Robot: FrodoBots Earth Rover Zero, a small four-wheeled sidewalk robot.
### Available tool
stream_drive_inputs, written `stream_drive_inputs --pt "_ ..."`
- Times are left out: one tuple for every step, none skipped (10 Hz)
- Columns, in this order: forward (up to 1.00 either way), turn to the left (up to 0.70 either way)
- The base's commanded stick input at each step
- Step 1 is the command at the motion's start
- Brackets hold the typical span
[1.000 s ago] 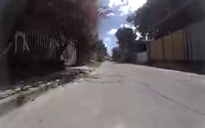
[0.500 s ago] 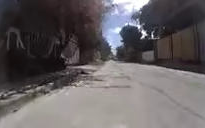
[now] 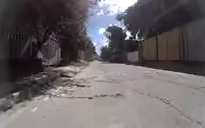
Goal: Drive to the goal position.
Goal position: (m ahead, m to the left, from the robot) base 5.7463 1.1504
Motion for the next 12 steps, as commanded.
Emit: stream_drive_inputs --pt "1.0 0.0" --pt "1.0 0.0" --pt "1.0 0.0" --pt "1.0 0.0" --pt "1.0 0.0" --pt "1.0 0.0" --pt "1.0 0.0" --pt "1.0 0.0" --pt "1.0 0.0" --pt "1.0 0.0" --pt "1.0 0.0" --pt "1.0 0.0"
